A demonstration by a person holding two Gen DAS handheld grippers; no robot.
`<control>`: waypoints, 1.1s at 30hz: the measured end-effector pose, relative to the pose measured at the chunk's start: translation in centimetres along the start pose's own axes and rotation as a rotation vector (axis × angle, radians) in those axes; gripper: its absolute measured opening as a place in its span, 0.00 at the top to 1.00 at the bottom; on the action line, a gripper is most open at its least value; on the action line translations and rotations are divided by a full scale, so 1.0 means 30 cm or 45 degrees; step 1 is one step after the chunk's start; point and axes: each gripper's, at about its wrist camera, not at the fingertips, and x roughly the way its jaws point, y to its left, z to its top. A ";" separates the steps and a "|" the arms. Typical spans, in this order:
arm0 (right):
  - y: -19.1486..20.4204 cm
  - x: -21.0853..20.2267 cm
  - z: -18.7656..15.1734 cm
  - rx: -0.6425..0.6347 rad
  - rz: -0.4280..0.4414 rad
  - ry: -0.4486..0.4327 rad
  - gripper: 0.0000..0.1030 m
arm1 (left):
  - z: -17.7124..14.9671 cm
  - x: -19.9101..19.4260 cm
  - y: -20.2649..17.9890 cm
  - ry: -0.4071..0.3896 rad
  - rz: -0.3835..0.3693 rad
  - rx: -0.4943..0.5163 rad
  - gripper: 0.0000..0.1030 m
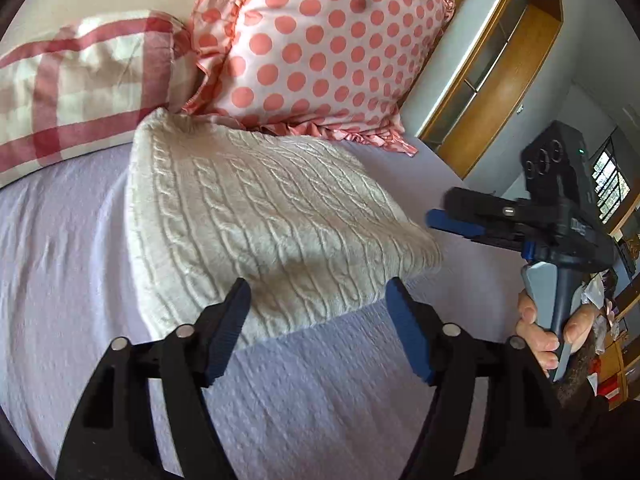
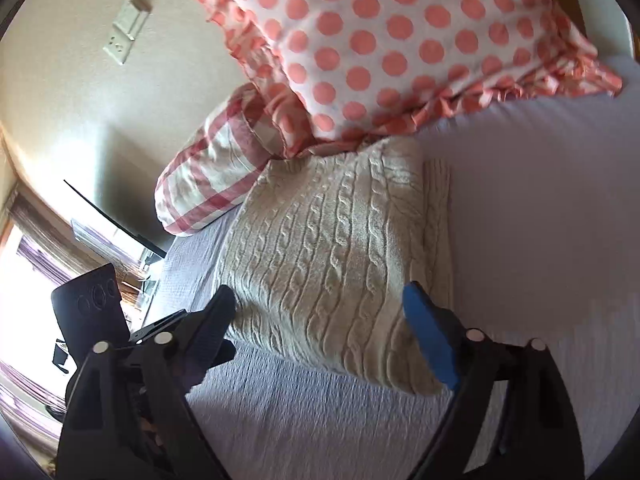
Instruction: Fold small clothes
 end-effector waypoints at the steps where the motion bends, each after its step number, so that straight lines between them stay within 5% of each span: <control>1: 0.024 -0.036 -0.026 -0.046 -0.035 -0.030 0.01 | -0.023 -0.031 0.005 -0.013 0.064 -0.009 0.11; 2: 0.042 -0.053 -0.055 -0.083 -0.079 -0.033 0.01 | -0.047 -0.054 0.015 -0.013 0.140 -0.020 0.04; 6: 0.071 0.019 -0.166 -0.185 -0.331 0.120 0.01 | -0.110 -0.045 0.049 0.078 0.466 -0.044 0.02; 9: 0.075 0.100 -0.216 -0.225 -0.387 0.205 0.01 | -0.133 -0.022 0.084 0.156 0.579 -0.044 0.02; 21: 0.087 0.204 -0.289 -0.341 -0.602 0.260 0.01 | -0.196 -0.001 0.127 0.211 0.643 -0.079 0.02; 33: 0.088 0.201 -0.292 -0.340 -0.604 0.256 0.01 | -0.194 0.005 0.119 0.179 0.650 -0.077 0.02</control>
